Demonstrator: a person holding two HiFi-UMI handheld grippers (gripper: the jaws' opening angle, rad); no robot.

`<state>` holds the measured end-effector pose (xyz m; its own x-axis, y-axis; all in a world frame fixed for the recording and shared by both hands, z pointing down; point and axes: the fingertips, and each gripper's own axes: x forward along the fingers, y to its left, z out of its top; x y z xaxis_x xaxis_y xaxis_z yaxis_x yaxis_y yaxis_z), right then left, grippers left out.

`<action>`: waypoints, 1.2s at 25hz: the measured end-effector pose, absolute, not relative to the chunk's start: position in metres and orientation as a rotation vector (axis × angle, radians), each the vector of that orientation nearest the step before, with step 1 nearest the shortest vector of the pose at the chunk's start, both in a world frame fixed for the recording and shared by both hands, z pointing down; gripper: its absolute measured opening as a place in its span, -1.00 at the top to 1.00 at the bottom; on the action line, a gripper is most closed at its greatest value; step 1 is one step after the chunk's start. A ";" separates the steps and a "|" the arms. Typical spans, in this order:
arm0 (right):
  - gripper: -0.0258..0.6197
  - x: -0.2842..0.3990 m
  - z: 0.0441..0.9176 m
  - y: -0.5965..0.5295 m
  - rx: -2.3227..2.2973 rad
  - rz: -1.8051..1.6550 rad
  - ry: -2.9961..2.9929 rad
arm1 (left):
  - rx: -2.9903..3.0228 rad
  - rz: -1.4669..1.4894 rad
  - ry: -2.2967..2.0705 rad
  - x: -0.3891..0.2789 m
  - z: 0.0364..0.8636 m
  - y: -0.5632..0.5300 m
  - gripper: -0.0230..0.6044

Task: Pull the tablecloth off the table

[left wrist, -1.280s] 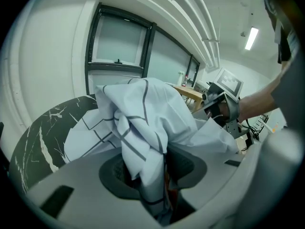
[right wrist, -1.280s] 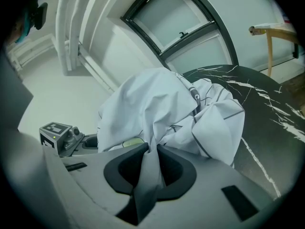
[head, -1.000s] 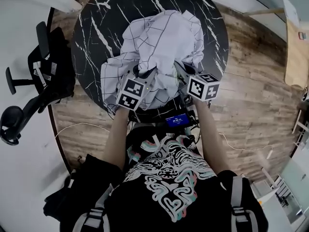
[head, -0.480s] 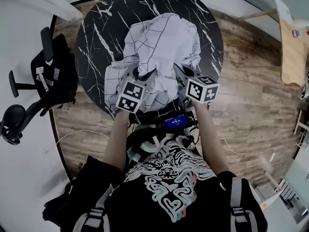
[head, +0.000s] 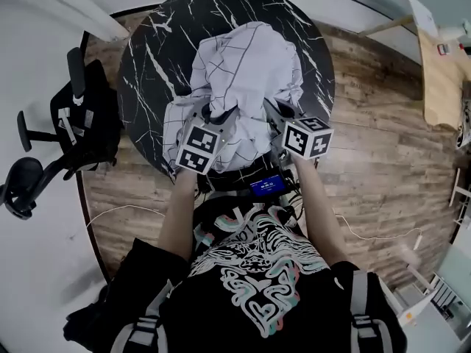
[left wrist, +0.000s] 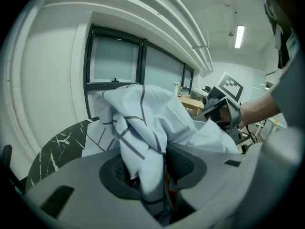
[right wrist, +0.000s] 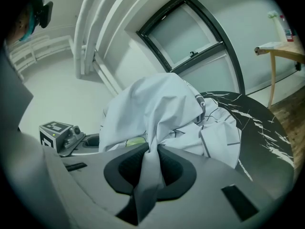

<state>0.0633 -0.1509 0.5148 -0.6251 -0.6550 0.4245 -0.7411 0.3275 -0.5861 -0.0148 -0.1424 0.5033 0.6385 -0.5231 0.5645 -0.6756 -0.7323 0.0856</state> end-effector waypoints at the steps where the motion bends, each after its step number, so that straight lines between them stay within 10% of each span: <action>1: 0.74 0.063 0.512 -0.151 1.307 1.178 -2.475 | 2.579 0.751 -0.969 -0.015 0.500 -0.143 0.40; 30: 0.74 0.063 0.430 -0.133 1.414 1.015 -2.639 | 2.765 0.692 -1.021 -0.010 0.413 -0.126 0.41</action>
<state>0.0626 -0.1334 0.4300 -0.5997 -0.7531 0.2704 -0.7403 0.3938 -0.5448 -0.0095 -0.1258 0.4133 0.6690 -0.5880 0.4546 -0.6400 -0.7667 -0.0498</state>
